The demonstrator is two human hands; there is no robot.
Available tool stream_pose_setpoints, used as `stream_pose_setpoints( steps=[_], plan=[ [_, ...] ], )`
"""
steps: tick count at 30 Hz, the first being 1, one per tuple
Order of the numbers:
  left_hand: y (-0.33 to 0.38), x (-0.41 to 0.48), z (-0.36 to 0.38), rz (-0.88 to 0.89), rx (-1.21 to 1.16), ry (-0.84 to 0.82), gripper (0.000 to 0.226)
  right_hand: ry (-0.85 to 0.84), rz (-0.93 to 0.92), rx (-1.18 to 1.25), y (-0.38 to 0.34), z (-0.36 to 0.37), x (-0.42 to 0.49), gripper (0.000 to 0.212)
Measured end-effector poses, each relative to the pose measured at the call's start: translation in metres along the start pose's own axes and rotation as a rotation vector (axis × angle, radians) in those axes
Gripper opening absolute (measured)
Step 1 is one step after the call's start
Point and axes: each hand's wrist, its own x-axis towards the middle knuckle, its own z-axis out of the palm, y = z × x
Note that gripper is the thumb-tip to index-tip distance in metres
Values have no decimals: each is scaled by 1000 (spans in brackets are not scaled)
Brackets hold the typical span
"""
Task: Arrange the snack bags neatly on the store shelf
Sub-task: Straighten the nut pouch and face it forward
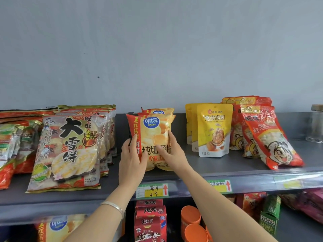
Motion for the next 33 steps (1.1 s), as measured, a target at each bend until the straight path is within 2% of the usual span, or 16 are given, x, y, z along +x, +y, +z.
stream_pose_setpoints(
  steps=[4,9,11,16,20,25,28,33],
  plan=[
    [0,-2,0,27,18,30,59,58,3,28,3,1,3,88],
    [4,0,-3,42,123,82,56,88,23,18,5,-2,0,63],
    [10,-1,-5,61,189,111,54,118,22,-13,6,-2,-1,60],
    [41,-8,-1,278,297,145,46,189,-10,-152,5,-16,-6,52],
    [73,-10,19,379,226,38,35,202,-36,-250,15,-44,-8,50],
    [103,-7,58,438,16,-110,34,318,-21,-355,34,-94,-12,44],
    [122,-1,87,380,-116,-174,38,347,56,-383,45,-123,-13,46],
    [137,10,126,214,-235,-287,57,411,198,-435,54,-161,-3,51]
  ],
)
